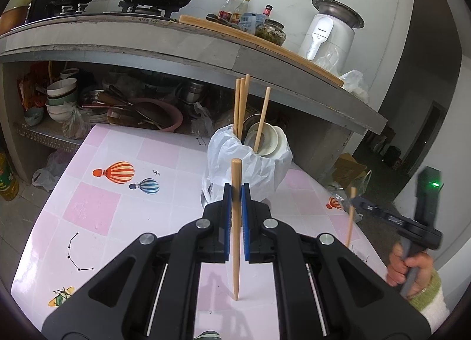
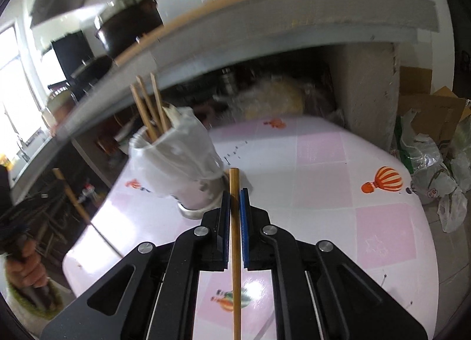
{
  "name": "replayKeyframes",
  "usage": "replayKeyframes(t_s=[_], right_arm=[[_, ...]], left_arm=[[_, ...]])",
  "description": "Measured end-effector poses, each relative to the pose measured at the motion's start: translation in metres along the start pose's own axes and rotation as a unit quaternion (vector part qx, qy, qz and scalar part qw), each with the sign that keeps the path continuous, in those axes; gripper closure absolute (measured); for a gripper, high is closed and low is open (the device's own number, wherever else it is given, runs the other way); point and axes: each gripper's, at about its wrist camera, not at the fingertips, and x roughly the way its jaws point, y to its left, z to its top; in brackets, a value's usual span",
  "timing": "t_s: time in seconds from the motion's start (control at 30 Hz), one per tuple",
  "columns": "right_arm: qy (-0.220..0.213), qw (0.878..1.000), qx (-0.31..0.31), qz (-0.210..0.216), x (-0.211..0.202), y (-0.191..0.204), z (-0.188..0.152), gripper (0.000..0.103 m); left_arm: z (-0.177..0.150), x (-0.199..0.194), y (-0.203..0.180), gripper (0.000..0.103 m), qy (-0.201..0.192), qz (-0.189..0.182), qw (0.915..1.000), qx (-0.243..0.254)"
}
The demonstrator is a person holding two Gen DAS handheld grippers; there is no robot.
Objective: Organize utensils
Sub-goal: 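Lift the chopstick upright with the right tool while the left tool carries its chopstick to the holder, then lower the left tool's chopstick into the holder and open the left tool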
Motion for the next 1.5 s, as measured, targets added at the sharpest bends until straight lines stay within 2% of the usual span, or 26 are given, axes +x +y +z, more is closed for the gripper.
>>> replayKeyframes(t_s=[0.23,0.47,0.7,0.97,1.1,1.23,1.5], right_arm=[[-0.047,0.999,-0.007,-0.001,-0.045,0.008,-0.01,0.096],[-0.062,0.998,0.002,0.011,-0.06,0.007,-0.016,0.096],[-0.07,0.997,0.0,0.018,-0.066,0.008,-0.018,0.096],[-0.072,0.997,0.007,0.021,-0.068,0.004,-0.02,0.096],[-0.071,0.997,0.012,0.022,-0.067,0.002,-0.02,0.096],[-0.07,0.997,0.013,0.022,-0.067,0.001,-0.019,0.096],[-0.066,0.997,0.013,0.024,-0.063,0.002,-0.019,0.096]], left_arm=[[0.004,-0.003,-0.01,0.097,-0.008,0.002,0.9999,0.01],[0.019,-0.012,-0.028,0.097,-0.026,0.0,0.9993,0.026],[0.064,-0.025,-0.046,0.097,-0.072,-0.011,0.9965,0.041],[0.129,-0.032,-0.064,0.097,-0.136,-0.021,0.9893,0.049],[0.154,-0.022,-0.061,0.097,-0.149,-0.028,0.988,0.03],[0.167,0.003,-0.059,0.097,-0.144,-0.013,0.9891,0.025],[0.158,0.052,-0.042,0.097,-0.117,0.005,0.9931,0.005]])
